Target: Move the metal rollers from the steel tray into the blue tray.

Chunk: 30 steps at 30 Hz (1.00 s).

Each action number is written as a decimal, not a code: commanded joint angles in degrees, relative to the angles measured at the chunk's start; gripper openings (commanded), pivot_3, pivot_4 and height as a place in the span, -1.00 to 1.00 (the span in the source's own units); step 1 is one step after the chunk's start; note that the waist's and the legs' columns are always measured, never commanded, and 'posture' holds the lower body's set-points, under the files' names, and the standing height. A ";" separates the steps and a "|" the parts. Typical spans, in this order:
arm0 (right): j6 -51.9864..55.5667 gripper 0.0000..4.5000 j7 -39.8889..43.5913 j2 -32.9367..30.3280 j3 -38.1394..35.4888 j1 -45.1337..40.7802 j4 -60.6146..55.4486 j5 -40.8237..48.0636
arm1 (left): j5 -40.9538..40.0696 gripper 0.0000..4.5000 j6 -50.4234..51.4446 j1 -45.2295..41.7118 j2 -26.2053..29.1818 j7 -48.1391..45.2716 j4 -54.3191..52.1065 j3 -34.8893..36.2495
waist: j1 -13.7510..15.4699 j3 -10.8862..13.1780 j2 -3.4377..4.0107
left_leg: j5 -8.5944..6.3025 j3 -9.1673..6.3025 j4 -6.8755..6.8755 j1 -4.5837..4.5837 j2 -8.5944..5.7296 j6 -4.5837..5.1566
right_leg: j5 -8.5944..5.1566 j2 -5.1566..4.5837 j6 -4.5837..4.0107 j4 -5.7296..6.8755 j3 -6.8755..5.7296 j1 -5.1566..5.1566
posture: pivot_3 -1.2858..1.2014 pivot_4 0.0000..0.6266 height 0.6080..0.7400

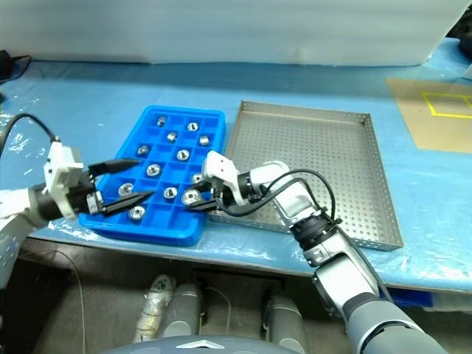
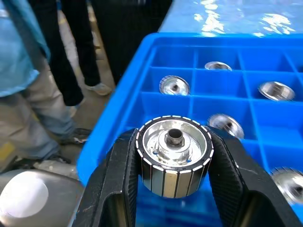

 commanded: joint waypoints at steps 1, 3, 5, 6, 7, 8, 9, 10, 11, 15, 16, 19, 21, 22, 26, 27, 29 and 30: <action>-2.44 -0.28 3.20 1.55 0.66 -2.80 1.17 0.81 | -2.79 0.99 1.59 3.67 -0.18 3.27 -6.02 4.58 | 0.87 0.01 0.01 | 0.02 0.00 -0.03 -0.02 0.02 -0.03 | 0.00 0.02 0.00 0.00 -0.01 -0.04 | 0.32 -0.52 1.00; -3.16 -0.28 4.13 1.99 1.17 -2.96 2.39 0.31 | -3.59 0.99 2.06 4.95 -0.30 4.59 -7.23 5.42 | 1.56 0.01 0.00 | 0.04 0.00 -0.08 -0.02 0.08 -0.06 | -0.02 0.06 -0.03 0.00 -0.01 -0.07 | 0.33 -0.52 1.00; -4.44 -0.28 4.54 2.92 1.93 -2.82 4.86 -0.60 | -4.18 0.99 2.27 5.63 -0.33 5.71 -8.04 5.83 | 2.26 0.00 0.00 | 0.04 -0.01 -0.07 -0.03 0.08 -0.06 | -0.03 0.06 -0.03 0.00 -0.01 -0.07 | 0.34 -0.52 1.00; -5.24 -0.28 4.62 3.40 2.15 -2.77 6.41 -1.06 | -4.39 0.99 2.34 5.71 -0.31 6.18 -8.30 5.80 | 2.55 0.00 0.00 | 0.03 -0.01 -0.06 -0.05 0.07 -0.06 | -0.03 0.06 -0.03 -0.01 -0.01 -0.07 | 0.35 -0.52 1.00; -6.18 -0.28 4.57 3.80 2.31 -2.74 7.82 -1.54 | -4.57 0.99 2.40 5.75 -0.28 6.57 -8.53 5.73 | 2.76 0.00 0.00 | 0.03 -0.02 -0.06 -0.06 0.06 -0.06 | -0.03 0.05 -0.03 -0.02 -0.01 -0.08 | 0.35 -0.52 1.00; -7.30 -0.28 4.16 4.20 2.32 -2.79 9.28 -2.16 | -4.74 0.99 2.44 5.67 -0.22 6.95 -8.68 5.56 | 2.92 0.01 0.01 | 0.03 -0.02 -0.05 -0.06 0.06 -0.06 | -0.03 0.05 -0.03 -0.02 -0.01 -0.07 | 0.35 -0.52 1.00; -8.21 -0.28 3.90 4.55 2.25 -2.92 10.49 -2.65 | -4.88 0.99 2.44 5.57 -0.13 7.22 -8.68 5.41 | 2.98 0.01 0.00 | 0.03 -0.03 -0.06 -0.06 0.06 -0.06 | -0.03 0.05 -0.03 -0.02 -0.01 -0.08 | 0.35 -0.52 1.00; -8.91 -0.28 3.59 4.90 2.10 -3.06 11.54 -3.07 | -4.99 0.99 2.42 5.43 -0.07 7.46 -8.66 5.24 | 2.98 0.00 0.00 | 0.03 -0.03 -0.06 -0.06 0.07 -0.06 | -0.03 0.05 -0.03 -0.02 -0.01 -0.09 | 0.35 -0.52 1.00; -9.30 -0.12 3.69 5.08 1.92 -3.06 12.14 -3.22 | -5.03 0.99 2.39 5.17 -0.03 7.72 -8.60 4.99 | 2.99 0.00 0.00 | 0.03 -0.06 -0.06 -0.06 0.07 -0.06 | -0.03 0.05 -0.03 -0.01 0.00 -0.09 | 0.34 -0.52 1.00; -8.87 0.46 3.41 4.78 1.08 -2.55 11.54 -3.14 | -5.13 0.99 2.06 3.77 0.15 8.05 -7.98 3.66 | 2.96 0.00 0.00 | 0.04 -0.10 -0.06 -0.05 0.08 -0.07 | -0.03 0.07 -0.03 0.00 0.00 -0.09 | 0.33 -0.52 1.00; -8.58 0.62 2.34 4.81 0.79 -2.85 11.97 -3.57 | -5.07 0.99 1.92 3.11 0.21 7.98 -7.55 3.11 | 2.95 0.00 0.00 | 0.04 -0.10 -0.06 -0.05 0.08 -0.07 | -0.03 0.07 -0.03 0.00 0.00 -0.10 | 0.32 -0.52 1.00; -7.90 0.77 1.43 4.38 -0.33 -3.51 12.13 -3.37 | -4.68 0.99 1.51 0.94 0.24 7.59 -6.04 1.46 | 2.81 0.00 0.00 | 0.04 -0.07 -0.06 -0.05 0.06 -0.07 | -0.03 0.07 -0.02 0.00 0.00 -0.10 | 0.29 -0.52 1.00; -7.33 0.77 0.19 3.88 -2.20 -4.18 11.60 -2.64 | -4.24 0.99 0.93 -1.26 0.09 7.05 -4.49 -0.26 | 2.79 0.00 0.00 | 0.05 -0.04 -0.06 -0.05 0.06 -0.08 | -0.03 0.07 -0.02 0.00 0.00 -0.10 | 0.27 -0.52 1.00; -7.06 0.77 -0.56 3.68 -3.09 -4.50 11.37 -2.39 | -4.01 0.99 0.64 -2.24 0.01 6.79 -3.70 -1.06 | 2.72 0.00 0.00 | 0.05 -0.02 -0.05 -0.05 0.06 -0.09 | -0.03 0.07 -0.02 0.01 0.00 -0.10 | 0.25 -0.52 1.00; -4.70 0.77 -3.50 1.68 -7.70 -4.96 8.42 -0.92 | -2.53 0.99 -1.22 -6.69 -1.02 5.56 0.41 -5.17 | 2.60 -0.01 -0.01 | 0.08 0.01 -0.02 -0.04 0.02 -0.14 | -0.02 0.07 -0.02 0.06 0.02 -0.09 | 0.21 -0.52 1.00; -3.87 0.77 -4.29 1.06 -8.83 -4.78 7.33 -0.50 | -2.01 0.99 -1.81 -7.83 -1.39 5.28 1.60 -6.17 | 2.57 -0.01 -0.01 | 0.14 0.01 -0.01 -0.04 0.02 -0.23 | -0.02 0.07 -0.01 0.06 0.02 -0.09 | 0.20 -0.52 1.00; -2.39 0.77 -7.27 -0.74 -11.80 -3.78 4.13 0.10 | -0.09 0.99 -3.84 -11.25 -2.80 4.56 5.64 -8.94 | 2.55 -0.01 -0.01 | 0.20 0.02 0.00 -0.05 -0.09 -0.32 | -0.01 0.08 -0.01 0.06 0.02 -0.09 | 0.15 -0.52 1.00; -1.40 0.77 -8.81 -1.79 -13.29 -3.05 2.20 0.47 | 1.20 0.99 -5.17 -13.23 -3.70 4.14 8.25 -10.41 | 2.44 -0.01 -0.01 | 0.21 0.02 0.00 -0.06 -0.15 -0.35 | -0.01 0.08 0.00 0.06 0.02 -0.09 | 0.13 -0.52 1.00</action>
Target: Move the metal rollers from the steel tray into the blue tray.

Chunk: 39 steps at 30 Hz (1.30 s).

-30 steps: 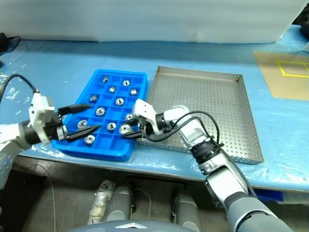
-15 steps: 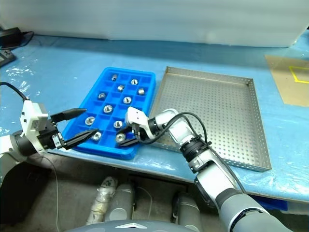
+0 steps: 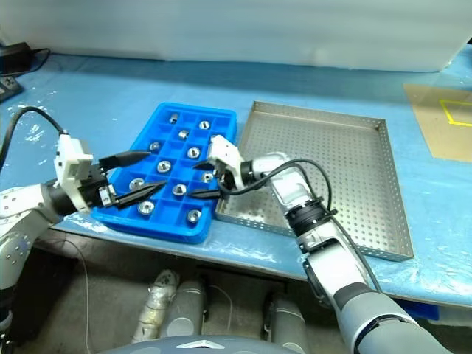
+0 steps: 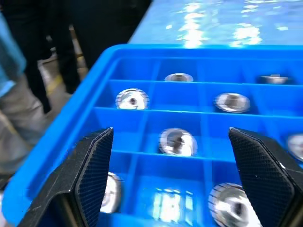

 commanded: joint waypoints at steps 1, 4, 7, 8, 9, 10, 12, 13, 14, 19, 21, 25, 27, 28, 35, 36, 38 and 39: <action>2.78 0.77 -4.88 -2.51 -5.88 1.23 -7.64 2.34 | 3.84 0.99 -4.94 -5.35 -2.14 -1.49 6.66 -3.85 | -0.24 0.00 0.00 | 0.00 0.00 0.01 0.02 -0.05 0.00 | 0.01 0.01 0.00 0.01 0.01 0.01 | 0.10 -0.52 1.00; 5.81 0.77 -10.03 -5.29 -9.96 4.15 -12.62 2.58 | 8.11 0.99 -9.28 -11.74 -5.79 -2.07 15.53 -7.88 | -0.93 -0.03 -0.03 | 0.03 0.01 0.04 0.02 -0.11 -0.04 | 0.02 0.01 0.04 0.02 0.03 0.04 | 0.04 -0.52 1.00; 8.42 0.77 -15.04 -7.99 -13.58 8.38 -17.94 2.47 | 11.59 0.99 -13.51 -16.91 -9.21 -4.38 23.40 -11.58 | -2.22 -0.05 -0.07 | 0.04 0.00 0.07 0.03 -0.20 -0.06 | 0.16 0.01 0.26 0.00 0.09 0.09 | -0.04 -0.52 1.00; 9.13 0.77 -16.99 -8.91 -14.82 10.18 -20.10 2.13 | 12.81 0.99 -15.20 -18.55 -10.15 -5.59 26.19 -12.78 | -2.78 -0.05 -0.07 | 0.04 0.00 0.08 0.03 -0.25 -0.06 | 0.21 0.00 0.35 -0.01 0.11 0.09 | -0.06 -0.52 1.00; 9.71 0.77 -18.84 -9.66 -15.84 11.83 -22.07 1.79 | 13.80 0.99 -16.71 -20.04 -10.99 -6.61 28.77 -13.64 | -3.25 -0.05 -0.07 | 0.04 0.00 0.08 0.02 -0.29 -0.06 | 0.23 0.00 0.38 -0.01 0.14 0.09 | -0.08 -0.52 1.00; 10.67 0.77 -20.81 -10.22 -17.12 13.77 -24.46 1.79 | 14.77 0.99 -18.29 -22.01 -12.07 -7.25 31.93 -14.27 | -3.79 -0.05 -0.07 | 0.04 0.00 0.07 0.03 -0.32 -0.05 | 0.24 -0.01 0.40 -0.02 0.16 0.09 | -0.10 -0.52 1.00; 12.76 0.77 -24.71 -10.56 -19.39 17.50 -29.15 2.14 | 16.21 0.99 -20.93 -25.92 -14.31 -7.99 38.01 -15.01 | -4.71 -0.05 -0.07 | 0.04 0.00 0.06 0.02 -0.32 -0.05 | 0.25 0.01 0.41 -0.02 0.16 0.09 | -0.13 -0.52 1.00; 13.77 0.77 -26.64 -10.36 -20.29 19.15 -31.24 2.29 | 16.87 0.99 -22.20 -27.68 -15.43 -8.29 40.84 -15.28 | -5.30 -0.05 -0.07 | 0.04 0.00 0.06 0.03 -0.31 -0.05 | 0.25 0.02 0.41 -0.02 0.16 0.09 | -0.14 -0.52 1.00; 14.62 0.77 -28.56 -9.88 -20.94 20.91 -33.39 2.34 | 17.86 0.99 -23.99 -29.42 -16.75 -8.39 44.01 -15.60 | -5.85 -0.05 -0.07 | 0.04 0.01 0.06 0.05 -0.31 -0.04 | 0.25 0.03 0.41 -0.02 0.18 0.09 | -0.16 -0.52 1.00; 15.99 0.77 -37.23 -6.02 -21.41 24.53 -38.02 1.29 | 21.21 0.99 -30.28 -34.65 -22.41 -7.59 55.23 -16.06 | -8.41 -0.05 -0.06 | 0.02 0.02 0.07 0.13 -0.33 0.00 | 0.25 0.03 0.40 -0.02 0.21 0.12 | -0.20 -0.52 1.00; 15.17 0.77 -39.65 -4.89 -20.62 24.03 -37.03 0.28 | 20.61 0.99 -30.38 -34.91 -24.11 -8.36 56.06 -15.60 | -9.02 -0.05 -0.07 | 0.02 0.03 0.08 0.14 -0.34 0.01 | 0.24 0.03 0.36 -0.02 0.24 0.12 | -0.20 -0.52 1.00; 13.71 0.77 -41.74 -4.47 -19.71 21.80 -34.51 -0.59 | 20.49 0.99 -30.34 -34.64 -25.44 -9.03 56.36 -15.26 | -9.29 -0.05 -0.06 | -0.01 0.03 0.10 0.13 -0.35 0.06 | 0.13 0.02 0.16 -0.02 0.24 0.13 | -0.19 -0.52 1.00; 13.14 0.77 -41.69 -4.99 -19.48 21.09 -33.49 -0.60 | 20.60 0.99 -30.41 -34.47 -25.53 -9.05 56.34 -15.13 | -9.21 -0.05 -0.06 | -0.02 0.03 0.10 0.11 -0.35 0.08 | 0.13 0.02 0.16 -0.02 0.24 0.13 | -0.19 -0.52 1.00; 12.96 0.77 -41.53 -5.24 -19.49 20.94 -33.18 -0.43 | 20.70 0.99 -30.51 -34.35 -25.54 -9.04 56.25 -15.12 | -9.15 -0.05 -0.06 | -0.02 0.03 0.11 0.11 -0.36 0.10 | 0.13 0.01 0.16 -0.02 0.24 0.13 | -0.18 -0.52 1.00; 11.27 0.77 -40.73 -6.17 -18.95 18.26 -29.60 -0.08 | 20.30 0.99 -29.59 -31.97 -24.81 -8.27 52.72 -14.47 | -8.88 -0.04 -0.06 | -0.09 0.02 0.20 0.11 -0.40 0.20 | 0.12 -0.05 0.15 -0.06 0.23 0.21 | -0.13 -0.52 1.00; 11.08 0.77 -40.49 -6.18 -18.66 17.95 -29.13 -0.08 | 20.30 0.99 -29.44 -31.57 -24.66 -7.97 52.21 -14.36 | -8.89 -0.04 -0.06 | -0.08 0.02 0.19 0.11 -0.39 0.20 | 0.12 -0.04 0.15 -0.06 0.22 0.21 | -0.13 -0.52 1.00; 10.80 0.77 -39.98 -6.18 -18.15 17.72 -28.64 -0.01 | 20.13 0.99 -28.94 -30.91 -24.37 -7.41 51.10 -14.06 | -8.85 -0.04 -0.06 | -0.08 0.02 0.19 0.12 -0.37 0.20 | 0.12 -0.03 0.15 -0.05 0.21 0.21 | -0.12 -0.52 1.00; 10.77 0.77 -39.72 -6.18 -18.01 17.73 -28.58 0.17 | 19.98 0.99 -28.66 -30.56 -24.20 -7.28 50.43 -13.96 | -8.83 -0.04 -0.06 | -0.08 0.02 0.19 0.12 -0.37 0.20 | 0.12 -0.03 0.15 -0.05 0.20 0.21 | -0.12 -0.52 1.00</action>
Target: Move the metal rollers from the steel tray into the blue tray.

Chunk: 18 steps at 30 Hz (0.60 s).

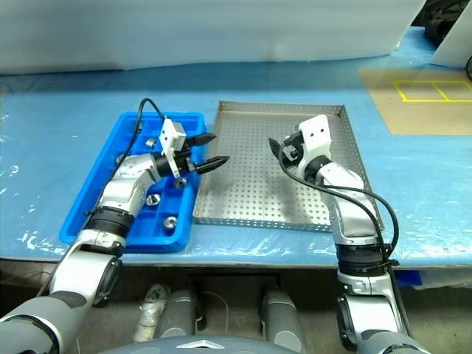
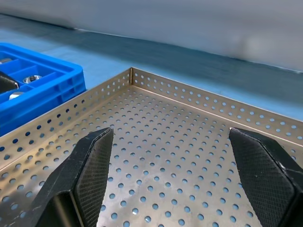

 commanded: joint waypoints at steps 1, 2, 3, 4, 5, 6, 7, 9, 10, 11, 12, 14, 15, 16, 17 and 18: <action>-1.42 0.77 0.99 -0.43 0.65 -0.98 -0.75 0.58 | -0.87 0.99 0.50 0.80 1.15 0.79 -4.28 1.93 | 0.06 0.00 0.00 | 0.00 0.00 0.00 -0.01 0.00 0.00 | 0.00 0.00 0.00 0.00 0.00 0.00 | -0.12 -0.52 1.00; -1.38 0.77 1.14 -0.51 0.75 -0.92 -0.77 0.64 | -0.97 0.99 0.76 1.10 1.35 1.00 -4.84 2.04 | 0.10 0.00 0.00 | -0.01 0.00 0.00 -0.01 -0.01 0.01 | 0.00 -0.01 0.00 0.00 0.00 0.00 | -0.11 -0.52 1.00; -1.37 0.77 1.24 -0.59 0.82 -0.82 -0.78 0.63 | -0.97 0.99 0.93 1.36 1.49 1.27 -5.29 2.12 | 0.15 0.00 0.00 | -0.01 0.00 0.00 -0.01 -0.01 0.02 | 0.00 -0.01 0.00 -0.01 0.00 0.00 | -0.11 -0.52 1.00; -1.31 0.77 1.39 -0.65 0.84 -0.73 -0.77 0.65 | -0.99 0.99 1.12 1.57 1.68 1.41 -5.68 2.24 | 0.20 0.00 0.00 | -0.02 0.00 0.00 -0.01 -0.01 0.02 | 0.00 -0.01 0.00 -0.01 0.00 0.00 | -0.11 -0.52 1.00; -1.27 0.77 1.53 -0.71 0.83 -0.65 -0.71 0.67 | -0.98 0.99 1.31 1.73 1.86 1.57 -5.98 2.41 | 0.25 0.00 0.00 | -0.02 0.00 0.00 -0.01 0.00 0.03 | 0.00 -0.01 0.00 -0.01 0.00 0.00 | -0.11 -0.52 1.00; -1.28 0.77 1.66 -0.76 0.82 -0.57 -0.65 0.68 | -0.97 0.99 1.47 1.84 2.01 1.71 -6.21 2.58 | 0.31 0.00 0.00 | -0.01 0.00 0.00 -0.01 0.00 0.02 | 0.00 -0.01 0.00 -0.01 0.00 0.00 | -0.11 -0.52 1.00; -1.32 0.77 1.77 -0.79 0.84 -0.47 -0.52 0.65 | -0.94 0.99 1.61 1.92 2.14 1.95 -6.35 2.74 | 0.38 0.00 0.00 | -0.01 0.00 0.00 -0.01 0.00 0.02 | 0.00 -0.01 0.00 -0.01 0.00 0.00 | -0.11 -0.52 1.00; -1.38 0.77 1.87 -0.79 0.89 -0.36 -0.35 0.60 | -0.77 0.99 1.83 1.98 2.28 2.39 -6.54 2.81 | 0.51 0.00 0.01 | -0.01 0.00 0.01 0.00 -0.01 0.02 | 0.00 -0.01 0.00 -0.01 0.00 0.00 | -0.11 -0.52 1.00; -1.39 0.77 1.90 -0.78 0.91 -0.34 -0.31 0.58 | -0.78 0.99 1.96 1.99 2.29 2.49 -6.62 2.81 | 0.62 0.00 0.01 | -0.01 0.00 0.01 0.00 -0.01 0.02 | 0.00 -0.01 0.00 -0.01 0.00 0.00 | -0.11 -0.52 1.00; -1.26 0.77 1.93 -0.68 0.96 -0.34 -0.46 0.65 | -1.02 0.99 2.26 2.03 2.24 2.46 -6.86 2.85 | 0.73 0.00 0.01 | -0.01 0.00 0.01 -0.01 -0.01 0.02 | 0.00 -0.01 0.00 -0.01 0.00 0.00 | -0.10 -0.52 1.00; -1.17 0.77 1.94 -0.61 1.02 -0.34 -0.58 0.68 | -1.13 0.99 2.43 2.05 2.19 2.46 -7.03 2.85 | 0.88 0.00 0.01 | -0.01 0.00 0.00 0.00 0.00 0.02 | 0.00 -0.01 0.00 -0.01 0.00 0.00 | -0.10 -0.52 1.00; -1.01 0.77 2.00 -0.54 1.19 -0.31 -0.82 0.73 | -1.25 0.99 2.66 2.08 2.09 2.40 -7.32 2.80 | 1.03 0.00 0.01 | -0.01 0.00 0.00 0.00 0.00 0.01 | 0.00 -0.01 -0.01 -0.01 0.00 0.00 | -0.11 -0.52 1.00; -0.98 0.77 2.01 -0.56 1.25 -0.30 -0.87 0.75 | -1.28 0.99 2.74 2.08 2.08 2.36 -7.41 2.77 | 1.09 0.00 0.01 | -0.01 0.00 -0.01 -0.01 0.00 0.02 | 0.00 -0.01 -0.01 -0.01 0.00 -0.01 | -0.11 -0.52 1.00; -0.97 0.77 2.04 -0.59 1.29 -0.29 -0.90 0.79 | -1.28 0.99 2.79 2.09 2.06 2.33 -7.49 2.76 | 1.12 0.00 0.01 | -0.01 0.00 -0.01 -0.01 0.00 0.01 | -0.01 -0.01 -0.01 -0.01 0.00 -0.01 | -0.11 -0.52 1.00; -0.94 0.77 2.05 -0.63 1.32 -0.24 -0.95 0.84 | -1.29 0.99 2.86 2.07 2.08 2.31 -7.59 2.76 | 1.14 0.00 0.01 | -0.01 0.00 -0.01 -0.01 0.00 0.02 | -0.01 -0.02 -0.01 -0.02 0.00 -0.01 | -0.11 -0.52 1.00; -0.93 0.77 2.03 -0.70 1.34 -0.15 -1.01 0.86 | -1.31 0.99 2.95 2.05 2.09 2.30 -7.66 2.79 | 1.15 0.00 0.01 | -0.02 0.00 -0.01 -0.01 -0.01 0.01 | -0.01 -0.02 -0.01 -0.02 0.00 -0.01 | -0.11 -0.52 1.00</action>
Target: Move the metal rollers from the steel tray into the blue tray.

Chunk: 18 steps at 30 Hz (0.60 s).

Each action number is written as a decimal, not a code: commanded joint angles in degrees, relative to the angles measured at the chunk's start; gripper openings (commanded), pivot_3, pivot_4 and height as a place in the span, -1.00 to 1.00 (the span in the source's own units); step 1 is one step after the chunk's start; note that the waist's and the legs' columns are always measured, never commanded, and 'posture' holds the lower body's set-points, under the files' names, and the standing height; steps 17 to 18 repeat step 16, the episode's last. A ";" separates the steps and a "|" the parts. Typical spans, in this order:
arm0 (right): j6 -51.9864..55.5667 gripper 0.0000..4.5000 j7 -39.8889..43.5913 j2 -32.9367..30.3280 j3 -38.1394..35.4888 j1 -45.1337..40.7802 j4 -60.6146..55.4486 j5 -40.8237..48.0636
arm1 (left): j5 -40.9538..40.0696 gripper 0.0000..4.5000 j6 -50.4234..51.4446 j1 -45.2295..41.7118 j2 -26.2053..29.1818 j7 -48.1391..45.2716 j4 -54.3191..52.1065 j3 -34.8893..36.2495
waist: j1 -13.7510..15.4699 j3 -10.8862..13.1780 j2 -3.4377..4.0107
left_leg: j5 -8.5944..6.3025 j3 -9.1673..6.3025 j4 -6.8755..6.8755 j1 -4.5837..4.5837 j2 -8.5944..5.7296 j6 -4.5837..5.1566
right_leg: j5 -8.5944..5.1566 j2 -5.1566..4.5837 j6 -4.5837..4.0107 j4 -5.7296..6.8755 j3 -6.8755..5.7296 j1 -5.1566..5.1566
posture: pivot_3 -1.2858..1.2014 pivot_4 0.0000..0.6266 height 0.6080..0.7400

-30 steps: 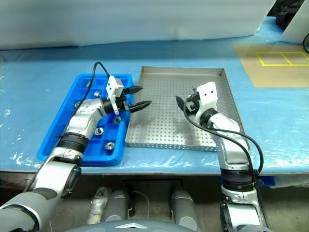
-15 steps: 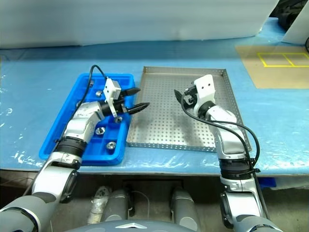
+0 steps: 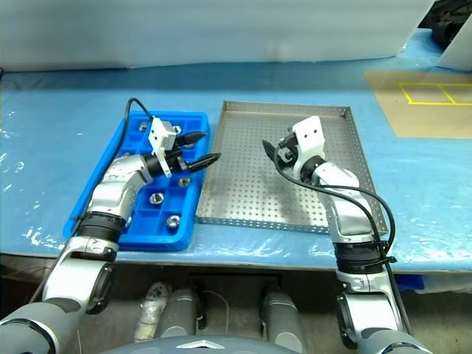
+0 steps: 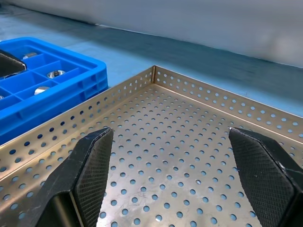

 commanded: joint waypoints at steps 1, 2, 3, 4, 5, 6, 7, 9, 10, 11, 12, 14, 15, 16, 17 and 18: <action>-0.85 0.77 0.09 -0.53 -0.34 -0.01 -1.79 0.58 | -0.97 0.99 0.07 -0.25 0.20 -0.02 -2.59 1.05 | 0.01 0.00 0.00 | 0.00 0.00 0.00 0.00 0.00 0.00 | 0.00 0.00 0.00 0.00 0.00 0.00 | -0.11 -0.52 1.00; -0.87 0.77 0.08 -0.59 -0.34 0.06 -1.80 0.58 | -0.90 0.99 0.06 -0.25 0.22 -0.01 -2.57 1.01 | 0.01 0.00 0.00 | 0.00 0.00 0.00 0.01 0.00 0.00 | 0.00 0.00 0.00 0.00 0.00 0.00 | -0.11 -0.52 1.00; -0.87 0.77 0.06 -0.61 -0.35 0.11 -1.80 0.59 | -0.73 0.99 -0.07 -0.25 0.23 -0.02 -2.47 0.89 | 0.00 0.00 0.00 | 0.00 0.00 0.00 0.01 0.00 0.00 | 0.00 0.00 0.00 0.00 0.00 0.00 | -0.11 -0.52 1.00; -0.82 0.77 0.02 -0.59 -0.36 0.18 -1.90 0.63 | -0.65 0.99 -0.12 -0.22 0.23 -0.03 -2.47 0.82 | 0.00 0.00 0.00 | 0.00 0.00 0.00 0.01 0.00 0.00 | 0.00 0.00 0.00 0.00 0.00 0.00 | -0.11 -0.52 1.00; -0.78 0.77 0.01 -0.55 -0.35 0.31 -2.03 0.70 | -0.76 0.99 0.00 -0.19 0.15 -0.06 -2.56 0.83 | 0.00 0.00 0.00 | 0.00 0.00 0.00 0.01 0.00 -0.01 | 0.00 0.00 0.00 0.00 0.00 0.00 | -0.11 -0.52 1.00; -0.76 0.77 0.00 -0.52 -0.34 0.41 -2.12 0.75 | -0.87 0.99 0.10 -0.17 0.09 -0.08 -2.63 0.85 | -0.01 0.00 0.00 | 0.00 0.00 -0.01 0.01 0.00 -0.01 | 0.00 0.00 0.00 0.00 0.00 0.00 | -0.11 -0.52 1.00; -0.84 0.77 0.01 -0.55 0.03 0.73 -2.16 0.46 | -0.99 0.99 0.38 -0.12 -0.04 -0.04 -2.88 0.80 | -0.01 0.00 0.00 | 0.00 0.00 -0.01 0.01 0.00 -0.01 | 0.00 0.00 0.00 0.00 0.00 0.00 | -0.11 -0.52 1.00; -0.86 0.77 -0.08 -0.31 0.56 1.34 -2.46 0.26 | -0.95 0.99 0.66 0.36 -0.12 -0.23 -3.58 0.45 | 0.02 0.00 0.00 | 0.00 0.00 -0.01 0.01 0.00 -0.01 | 0.00 0.00 0.00 0.00 0.00 0.00 | -0.11 -0.52 1.00; -0.81 0.77 -0.16 -0.13 0.69 1.45 -2.59 0.31 | -0.88 0.99 0.73 0.57 -0.14 -0.32 -3.82 0.33 | 0.00 0.00 0.00 | 0.00 0.00 -0.02 0.01 0.00 -0.01 | 0.00 0.00 0.00 -0.01 0.00 0.00 | -0.11 -0.52 1.00; -0.75 0.77 -0.29 0.02 0.78 1.43 -2.69 0.38 | -0.87 0.99 0.83 0.72 -0.13 -0.36 -4.00 0.32 | -0.04 0.00 0.00 | 0.00 0.00 -0.02 0.01 0.00 -0.01 | 0.00 0.00 0.00 -0.01 0.00 0.00 | -0.11 -0.52 1.00; -0.78 0.77 -0.41 0.16 0.81 1.19 -2.62 0.47 | -0.83 0.99 0.89 0.77 -0.12 -0.36 -4.11 0.32 | -0.10 0.00 0.00 | 0.00 0.00 -0.02 0.01 0.00 -0.01 | 0.00 0.00 0.00 -0.01 0.00 0.00 | -0.11 -0.52 1.00; -0.90 0.77 -0.54 0.38 0.76 0.75 -2.51 0.70 | -0.84 0.99 1.04 0.70 -0.08 -0.35 -4.23 0.40 | -0.08 0.00 0.00 | 0.01 0.01 -0.03 0.02 0.01 -0.01 | 0.00 0.01 0.00 -0.01 0.00 -0.01 | -0.11 -0.52 1.00; -1.14 0.77 -0.61 0.47 0.71 0.52 -2.51 0.73 | -0.87 0.99 1.15 0.52 -0.04 -0.32 -4.21 0.48 | -0.03 0.00 0.00 | 0.01 0.01 -0.03 0.01 0.01 -0.02 | 0.00 0.01 0.00 -0.01 0.00 -0.01 | -0.11 -0.52 1.00; -1.26 0.77 -0.48 0.54 0.70 0.43 -2.67 0.92 | -0.81 0.99 1.06 0.47 0.05 -0.41 -4.25 0.46 | -0.03 0.00 0.00 | 0.01 0.01 -0.03 0.01 0.01 -0.02 | 0.00 0.01 0.00 -0.01 0.00 -0.01 | -0.10 -0.52 1.00; -1.26 0.77 -0.48 0.54 0.70 0.43 -2.67 0.92 | -0.81 0.99 1.06 0.47 0.05 -0.41 -4.25 0.46 | -0.03 0.00 0.00 | 0.01 0.01 -0.03 0.01 0.01 -0.02 | 0.00 0.01 0.00 -0.01 0.00 -0.01 | -0.10 -0.52 1.00; -1.26 0.77 -0.48 0.54 0.70 0.43 -2.67 0.92 | -0.81 0.99 1.06 0.47 0.05 -0.41 -4.25 0.46 | -0.03 0.00 0.00 | 0.01 0.01 -0.03 0.01 0.01 -0.02 | 0.00 0.01 0.00 -0.01 0.00 -0.01 | -0.10 -0.52 1.00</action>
